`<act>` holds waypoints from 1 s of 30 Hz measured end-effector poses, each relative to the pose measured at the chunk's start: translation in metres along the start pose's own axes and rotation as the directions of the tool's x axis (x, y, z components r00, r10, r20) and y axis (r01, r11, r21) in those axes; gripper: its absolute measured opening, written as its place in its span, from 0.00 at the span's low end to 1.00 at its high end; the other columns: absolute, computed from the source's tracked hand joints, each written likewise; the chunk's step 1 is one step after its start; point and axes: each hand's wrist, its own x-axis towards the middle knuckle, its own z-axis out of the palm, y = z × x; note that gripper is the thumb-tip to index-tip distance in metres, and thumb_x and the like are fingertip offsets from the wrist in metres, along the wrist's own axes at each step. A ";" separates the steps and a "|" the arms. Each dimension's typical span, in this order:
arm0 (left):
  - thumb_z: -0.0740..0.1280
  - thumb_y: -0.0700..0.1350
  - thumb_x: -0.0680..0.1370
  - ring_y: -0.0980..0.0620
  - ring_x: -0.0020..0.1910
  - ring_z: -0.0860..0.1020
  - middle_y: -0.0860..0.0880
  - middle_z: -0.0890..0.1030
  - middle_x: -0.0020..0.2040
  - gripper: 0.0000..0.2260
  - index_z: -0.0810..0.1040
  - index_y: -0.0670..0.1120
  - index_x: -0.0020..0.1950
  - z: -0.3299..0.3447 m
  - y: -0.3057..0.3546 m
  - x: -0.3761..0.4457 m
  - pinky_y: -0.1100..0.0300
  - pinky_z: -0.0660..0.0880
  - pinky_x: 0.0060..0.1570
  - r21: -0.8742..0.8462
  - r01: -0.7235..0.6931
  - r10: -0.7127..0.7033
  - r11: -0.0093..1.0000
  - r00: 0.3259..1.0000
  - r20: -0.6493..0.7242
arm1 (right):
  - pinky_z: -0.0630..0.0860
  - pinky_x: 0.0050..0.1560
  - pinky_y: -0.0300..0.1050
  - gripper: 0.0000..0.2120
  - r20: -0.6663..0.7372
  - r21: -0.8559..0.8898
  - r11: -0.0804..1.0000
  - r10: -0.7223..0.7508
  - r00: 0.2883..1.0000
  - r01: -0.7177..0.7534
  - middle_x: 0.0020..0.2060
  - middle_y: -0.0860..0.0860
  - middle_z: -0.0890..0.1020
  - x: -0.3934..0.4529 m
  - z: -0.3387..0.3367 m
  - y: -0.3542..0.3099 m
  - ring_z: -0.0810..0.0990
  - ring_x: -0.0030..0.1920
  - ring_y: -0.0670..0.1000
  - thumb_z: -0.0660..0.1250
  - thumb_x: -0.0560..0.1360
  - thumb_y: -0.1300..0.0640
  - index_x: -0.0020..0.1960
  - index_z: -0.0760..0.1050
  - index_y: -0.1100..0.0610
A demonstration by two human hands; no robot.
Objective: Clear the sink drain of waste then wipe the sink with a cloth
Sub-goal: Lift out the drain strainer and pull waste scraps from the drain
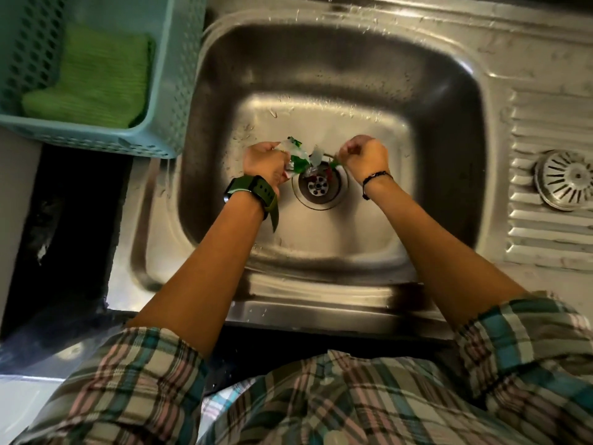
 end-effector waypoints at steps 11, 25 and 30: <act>0.61 0.33 0.77 0.51 0.38 0.78 0.45 0.78 0.40 0.10 0.74 0.35 0.57 0.013 0.011 -0.010 0.61 0.80 0.38 -0.055 -0.040 0.054 0.998 0.960 0.275 | 0.68 0.37 0.35 0.03 0.141 0.080 0.921 -0.390 0.910 0.382 0.38 0.53 0.75 -0.034 -0.013 -0.041 0.71 0.37 0.47 0.70 0.69 0.65 0.43 0.77 0.63; 0.61 0.28 0.74 0.44 0.52 0.79 0.41 0.78 0.50 0.13 0.76 0.36 0.57 -0.007 0.003 0.018 0.49 0.77 0.55 0.122 -0.010 0.008 0.992 1.000 0.022 | 0.75 0.48 0.51 0.34 0.219 -0.759 0.618 -0.057 0.974 0.207 0.57 0.60 0.76 0.023 0.030 0.024 0.76 0.56 0.62 0.65 0.69 0.36 0.63 0.67 0.61; 0.63 0.29 0.73 0.44 0.52 0.79 0.40 0.79 0.51 0.14 0.76 0.37 0.57 -0.018 0.000 0.026 0.51 0.77 0.54 0.132 -0.010 0.015 0.991 0.999 -0.032 | 0.75 0.50 0.53 0.15 0.256 -0.793 0.528 -0.161 0.953 0.302 0.57 0.61 0.77 0.026 0.035 0.017 0.77 0.56 0.64 0.59 0.77 0.56 0.61 0.69 0.63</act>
